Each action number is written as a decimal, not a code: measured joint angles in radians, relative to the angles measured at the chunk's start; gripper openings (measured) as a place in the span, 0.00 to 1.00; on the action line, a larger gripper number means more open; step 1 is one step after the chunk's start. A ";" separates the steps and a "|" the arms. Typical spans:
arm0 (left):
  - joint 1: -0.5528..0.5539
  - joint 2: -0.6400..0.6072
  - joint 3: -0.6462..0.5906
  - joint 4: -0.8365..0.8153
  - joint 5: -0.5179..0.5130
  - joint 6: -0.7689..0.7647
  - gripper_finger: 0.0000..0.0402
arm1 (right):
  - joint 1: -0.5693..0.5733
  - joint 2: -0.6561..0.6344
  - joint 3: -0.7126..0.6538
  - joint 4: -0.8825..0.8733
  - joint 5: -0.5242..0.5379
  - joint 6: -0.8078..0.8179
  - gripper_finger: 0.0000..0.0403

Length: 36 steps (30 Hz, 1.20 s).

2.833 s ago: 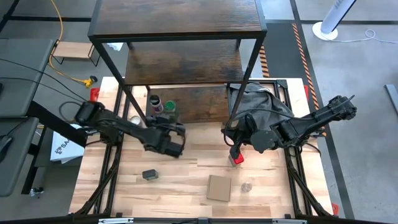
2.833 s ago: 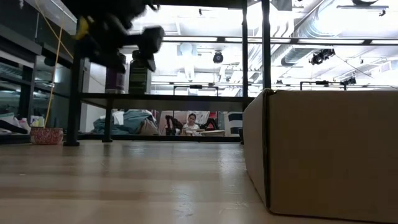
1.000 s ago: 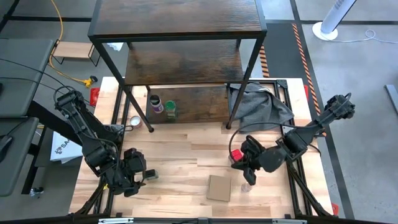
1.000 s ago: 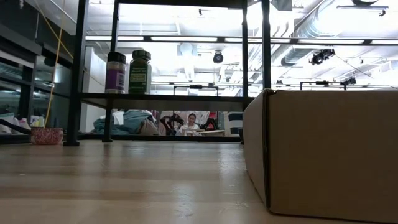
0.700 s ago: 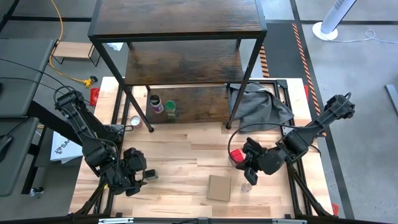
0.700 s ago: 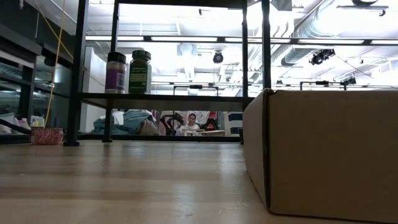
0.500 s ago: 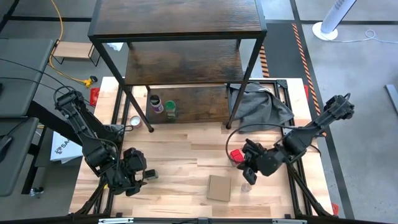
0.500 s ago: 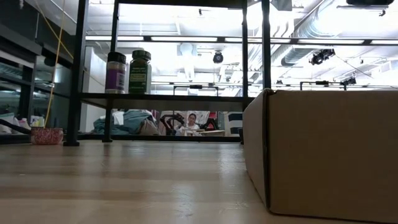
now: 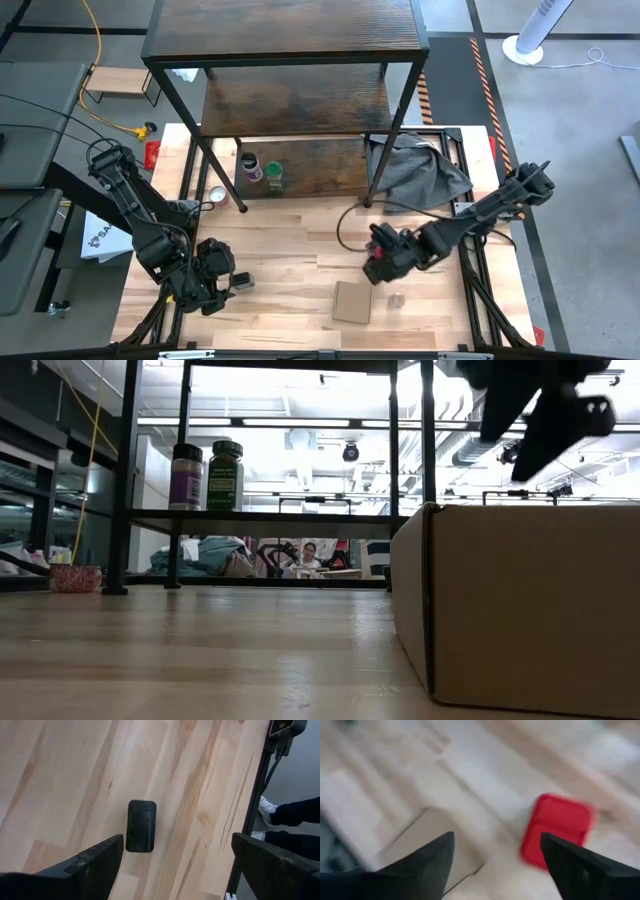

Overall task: Shelf spices
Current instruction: Put the red seasoning can on the shelf

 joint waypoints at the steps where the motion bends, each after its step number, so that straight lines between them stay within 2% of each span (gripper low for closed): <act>1: 0.000 0.000 0.000 0.000 0.007 -0.005 0.91 | -0.017 0.007 0.000 -0.024 0.000 0.002 0.76; 4: 0.000 0.000 0.000 -0.001 0.034 -0.008 0.91 | -0.061 0.018 0.000 -0.101 -0.021 0.048 0.80; 10: 0.000 0.000 0.000 -0.005 0.069 -0.018 0.91 | -0.096 0.018 0.000 -0.213 -0.065 0.116 0.81; 16: 0.000 0.000 0.000 -0.005 0.075 -0.018 0.91 | -0.094 0.038 0.000 -0.114 -0.091 0.117 0.81; 22: 0.001 0.000 0.000 -0.005 0.072 -0.024 0.91 | -0.102 0.105 -0.002 -0.162 -0.084 0.192 0.81; 27: 0.001 0.000 0.000 -0.005 0.071 -0.026 0.91 | -0.101 0.160 -0.002 -0.067 -0.099 0.161 0.81; 31: 0.001 0.000 0.000 -0.005 0.073 -0.025 0.91 | -0.099 0.216 -0.002 -0.065 -0.119 0.156 0.81; 34: 0.001 0.000 0.000 -0.005 0.074 -0.034 0.91 | -0.100 0.243 -0.002 -0.062 -0.129 0.153 0.77; 36: 0.001 0.000 0.000 0.006 0.074 -0.046 0.91 | -0.094 0.243 -0.001 -0.052 -0.129 0.160 0.68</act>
